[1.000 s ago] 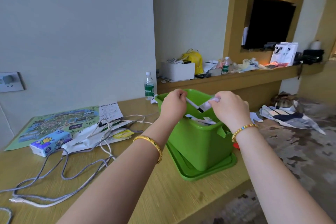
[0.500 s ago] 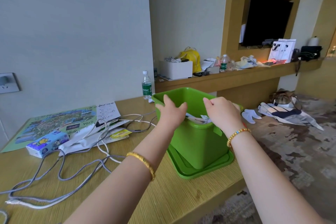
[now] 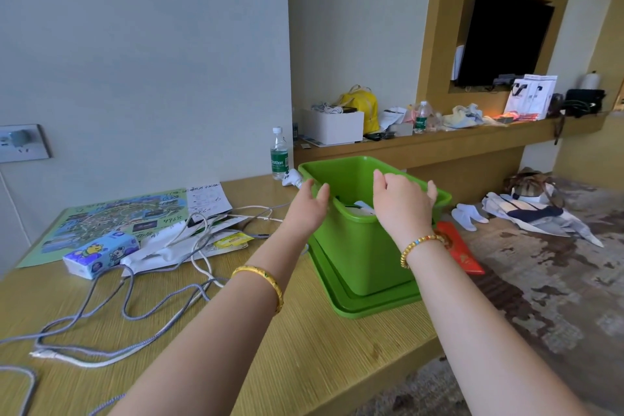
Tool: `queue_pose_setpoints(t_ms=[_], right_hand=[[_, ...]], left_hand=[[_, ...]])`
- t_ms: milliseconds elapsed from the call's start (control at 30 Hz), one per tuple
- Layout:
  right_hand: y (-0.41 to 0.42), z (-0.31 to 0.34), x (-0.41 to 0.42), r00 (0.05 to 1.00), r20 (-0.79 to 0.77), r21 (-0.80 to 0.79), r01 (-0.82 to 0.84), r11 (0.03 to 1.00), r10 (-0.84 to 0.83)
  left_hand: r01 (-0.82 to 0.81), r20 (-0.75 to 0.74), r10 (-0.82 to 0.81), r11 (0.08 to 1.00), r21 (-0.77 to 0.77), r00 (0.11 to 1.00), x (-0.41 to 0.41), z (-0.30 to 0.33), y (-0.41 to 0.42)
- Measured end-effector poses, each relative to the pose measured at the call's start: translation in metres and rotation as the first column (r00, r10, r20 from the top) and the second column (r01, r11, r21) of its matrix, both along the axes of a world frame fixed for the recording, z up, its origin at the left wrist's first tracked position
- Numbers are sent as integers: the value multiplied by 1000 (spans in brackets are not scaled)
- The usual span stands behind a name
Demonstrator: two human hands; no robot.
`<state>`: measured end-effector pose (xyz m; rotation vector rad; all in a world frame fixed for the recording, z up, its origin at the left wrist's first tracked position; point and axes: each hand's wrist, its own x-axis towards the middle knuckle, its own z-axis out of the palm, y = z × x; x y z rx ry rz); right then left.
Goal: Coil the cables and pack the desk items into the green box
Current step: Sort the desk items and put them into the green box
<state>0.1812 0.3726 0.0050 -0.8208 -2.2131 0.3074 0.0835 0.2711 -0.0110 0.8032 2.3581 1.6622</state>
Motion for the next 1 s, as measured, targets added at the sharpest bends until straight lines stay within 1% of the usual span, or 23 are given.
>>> queue_pose_setpoints(t_ms=[33, 100, 167, 200, 233, 267, 333, 433, 533, 600, 667, 733, 767, 867, 1000], right_hand=[[-5, -1, 0, 998, -56, 45, -5, 999, 7], [-22, -6, -2, 984, -164, 195, -30, 980, 63], [-48, -16, -13, 959, -222, 394, -76, 916, 176], [-62, -22, -21, 946, -216, 477, -113, 871, 241], [-76, -30, -31, 935, -187, 524, -164, 836, 301], [-89, -39, -41, 925, -144, 530, -228, 817, 352], [-108, -59, -61, 907, -53, 459, -350, 817, 418], [-125, -89, -88, 881, 65, 305, -464, 831, 468], [-139, -112, -114, 848, 121, 187, -531, 827, 517], [-147, -121, -129, 827, 139, 93, -559, 824, 545], [-151, -129, -142, 820, 181, 28, -556, 831, 543], [-150, -133, -153, 822, 242, 25, -536, 844, 515], [-147, -133, -158, 826, 269, 40, -524, 851, 496], [-137, -134, -172, 813, 317, 41, -526, 850, 488], [-125, -142, -187, 752, 385, -7, -578, 816, 535]], left_hand=[[-26, -34, 25, 1000, -13, 999, -2, -2, -6], [-64, -140, 57, 997, -51, 989, -7, -11, -25], [-112, -267, 80, 988, -107, 960, -13, -22, -50], [-137, -301, 95, 983, -120, 949, -18, -28, -64], [-162, -306, 118, 979, -122, 945, -22, -35, -78], [-190, -291, 150, 975, -115, 945, -27, -41, -92], [-266, -248, 234, 958, -107, 940, -37, -54, -122], [-364, -239, 331, 926, -106, 913, -53, -72, -161], [-430, -265, 385, 892, -140, 884, -69, -85, -188], [-457, -270, 401, 868, -193, 875, -80, -92, -198], [-456, -230, 408, 862, -224, 884, -90, -98, -202], [-431, -154, 405, 876, -217, 901, -99, -102, -201], [-424, -141, 401, 879, -218, 905, -104, -103, -199], [-413, -200, 366, 855, -313, 909, -120, -106, -194], [-423, -241, 352, 811, -403, 904, -133, -117, -194]])
